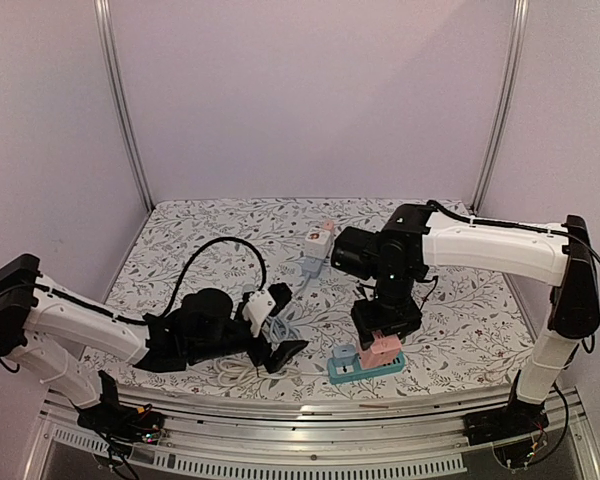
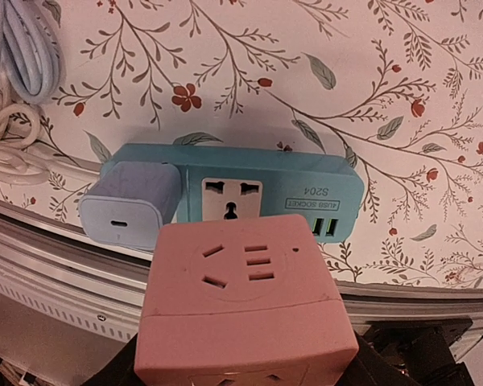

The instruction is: Insert the plug

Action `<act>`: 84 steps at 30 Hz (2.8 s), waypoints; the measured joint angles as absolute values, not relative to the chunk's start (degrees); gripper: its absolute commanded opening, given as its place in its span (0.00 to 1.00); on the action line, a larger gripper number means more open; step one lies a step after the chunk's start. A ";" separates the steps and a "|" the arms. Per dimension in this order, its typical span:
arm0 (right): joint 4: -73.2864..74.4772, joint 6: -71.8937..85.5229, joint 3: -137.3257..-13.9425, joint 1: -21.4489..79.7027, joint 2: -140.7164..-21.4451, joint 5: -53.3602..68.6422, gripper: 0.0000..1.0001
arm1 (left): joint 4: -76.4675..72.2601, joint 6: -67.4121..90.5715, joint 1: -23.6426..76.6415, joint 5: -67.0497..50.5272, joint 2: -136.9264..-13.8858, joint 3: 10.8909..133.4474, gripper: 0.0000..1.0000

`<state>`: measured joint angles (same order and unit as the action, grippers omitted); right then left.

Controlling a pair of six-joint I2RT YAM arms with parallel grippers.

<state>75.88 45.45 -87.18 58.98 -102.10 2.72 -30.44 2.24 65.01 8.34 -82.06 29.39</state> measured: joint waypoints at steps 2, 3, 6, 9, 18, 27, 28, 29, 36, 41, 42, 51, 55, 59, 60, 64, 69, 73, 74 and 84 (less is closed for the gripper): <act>76.05 45.95 -87.33 58.98 -102.41 2.74 0.00 | -31.55 2.42 64.93 9.39 -80.79 28.36 0.99; 76.12 46.13 -87.55 58.98 -102.67 2.74 0.00 | -32.05 2.46 64.90 9.78 -80.25 27.94 0.99; 76.12 46.37 -88.09 58.98 -103.70 2.81 0.00 | -32.91 2.66 64.86 10.81 -79.20 27.07 0.99; 76.20 46.50 -88.86 58.98 -104.81 2.98 0.00 | -33.82 2.66 64.84 11.51 -78.98 26.61 0.99; 76.36 47.62 -90.11 58.98 -105.89 3.31 0.00 | -34.24 2.66 64.84 12.32 -77.82 25.80 0.99; 76.47 48.01 -90.59 58.98 -106.26 3.29 0.00 | -34.46 2.66 64.84 12.32 -77.25 25.65 0.99; 76.49 48.01 -90.59 58.98 -106.26 3.22 0.00 | -34.46 2.68 64.84 12.29 -77.25 25.65 0.99; 76.51 48.01 -90.59 58.98 -106.28 3.09 0.00 | -34.46 2.68 64.84 12.29 -77.25 25.65 0.99; 76.69 48.01 -90.56 58.76 -106.28 2.63 0.00 | -34.46 2.85 64.84 12.29 -77.25 25.65 0.99; 76.69 48.34 -90.24 58.52 -106.10 2.50 0.00 | -34.46 2.92 64.84 12.27 -77.25 25.65 0.99; 76.69 48.42 -90.21 58.48 -106.08 2.50 0.00 | -34.46 2.98 64.84 12.27 -77.25 25.63 0.99; 76.42 49.12 -88.16 58.33 -105.30 1.83 0.00 | -34.46 3.03 64.84 12.25 -77.25 25.63 0.99; 76.12 49.28 -86.52 58.04 -105.30 1.65 0.00 | -34.46 3.05 64.84 12.25 -77.25 25.63 0.99; 75.59 49.25 -86.37 58.04 -105.34 1.65 0.00 | -34.46 3.05 64.84 12.23 -77.25 25.63 0.99; 75.37 49.25 -86.37 58.04 -105.34 1.67 0.00 | -34.46 3.05 64.84 12.23 -77.25 25.63 0.99; 74.52 49.25 -86.37 58.00 -105.34 2.02 0.00 | -34.46 3.03 64.84 12.23 -77.25 25.63 0.99; 73.45 49.23 -86.37 58.00 -105.56 2.48 0.00 | -34.46 3.03 64.84 12.16 -77.25 25.61 0.99; 72.69 49.21 -86.21 58.00 -106.37 3.29 0.00 | -34.48 3.03 64.84 12.08 -77.25 25.61 0.99; 72.55 49.21 -86.17 58.00 -106.52 3.42 0.00 | -34.46 3.03 64.84 12.08 -77.25 25.61 0.99; 72.49 49.21 -86.17 57.95 -106.69 3.55 0.00 | -34.50 3.03 64.84 12.05 -77.25 25.61 0.98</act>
<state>72.49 49.21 -86.17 57.95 -106.69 3.55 -34.50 3.03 64.84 12.05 -77.25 25.61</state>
